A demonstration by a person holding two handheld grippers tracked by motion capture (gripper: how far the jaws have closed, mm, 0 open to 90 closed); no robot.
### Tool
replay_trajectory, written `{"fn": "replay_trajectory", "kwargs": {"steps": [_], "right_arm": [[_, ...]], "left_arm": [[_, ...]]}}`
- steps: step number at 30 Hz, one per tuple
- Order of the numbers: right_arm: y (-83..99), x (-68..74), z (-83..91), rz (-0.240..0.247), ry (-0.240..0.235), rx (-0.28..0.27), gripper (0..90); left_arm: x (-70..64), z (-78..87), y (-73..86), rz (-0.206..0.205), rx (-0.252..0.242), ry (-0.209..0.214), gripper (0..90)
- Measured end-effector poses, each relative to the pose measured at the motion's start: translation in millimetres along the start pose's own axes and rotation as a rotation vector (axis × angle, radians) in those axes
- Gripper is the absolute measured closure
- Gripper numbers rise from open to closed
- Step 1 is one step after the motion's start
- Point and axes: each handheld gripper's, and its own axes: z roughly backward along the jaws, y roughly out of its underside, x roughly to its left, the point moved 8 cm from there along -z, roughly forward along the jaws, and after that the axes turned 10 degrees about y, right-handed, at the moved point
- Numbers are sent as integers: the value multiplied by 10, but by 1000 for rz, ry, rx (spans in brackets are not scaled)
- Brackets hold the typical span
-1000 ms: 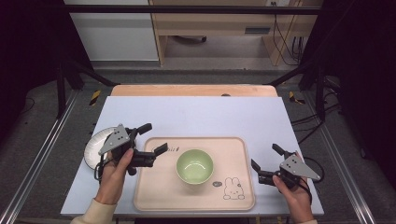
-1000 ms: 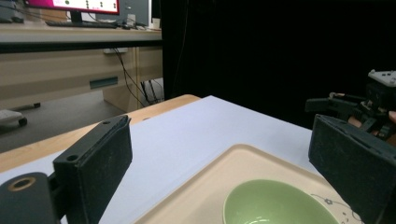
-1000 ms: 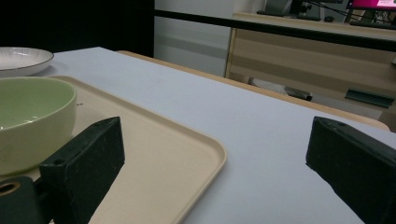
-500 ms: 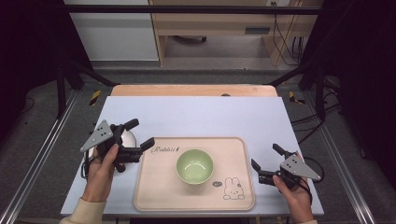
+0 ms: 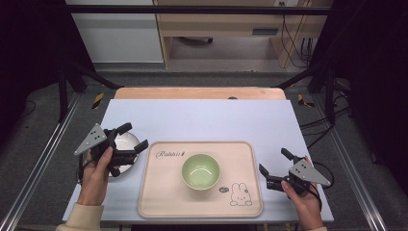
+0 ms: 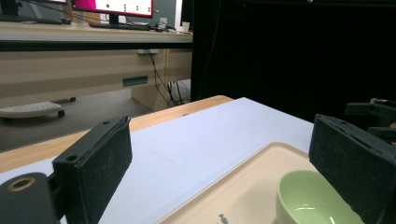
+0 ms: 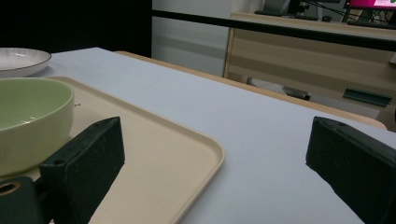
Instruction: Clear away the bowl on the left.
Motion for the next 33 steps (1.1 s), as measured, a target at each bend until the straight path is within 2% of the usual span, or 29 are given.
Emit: {"fn": "replay_trajectory", "kwargs": {"steps": [8, 14, 17, 20, 25, 28, 33], "right_arm": [[3, 7, -4, 3, -2, 3, 46], [2, 2, -1, 2, -2, 0, 46], [2, 3, -4, 1, -3, -1, 47], [1, 10, -1, 2, -4, 2, 47], [6, 15, -4, 3, -7, 3, 48], [9, 21, -5, 2, -10, 5, 48], [14, 25, -6, 3, -12, 9, 49]], "left_arm": [[116, 84, 53, -9, 1, -33, 60], [238, 205, 99, -21, 0, -70, 60], [296, 247, 154, -14, -6, -87, 60], [355, 266, 242, -10, 13, -101, 60], [401, 270, 371, -32, 67, -116, 60], [393, 239, 436, -36, 80, -105, 58], [321, 142, 569, -47, 120, -65, 56]]}}
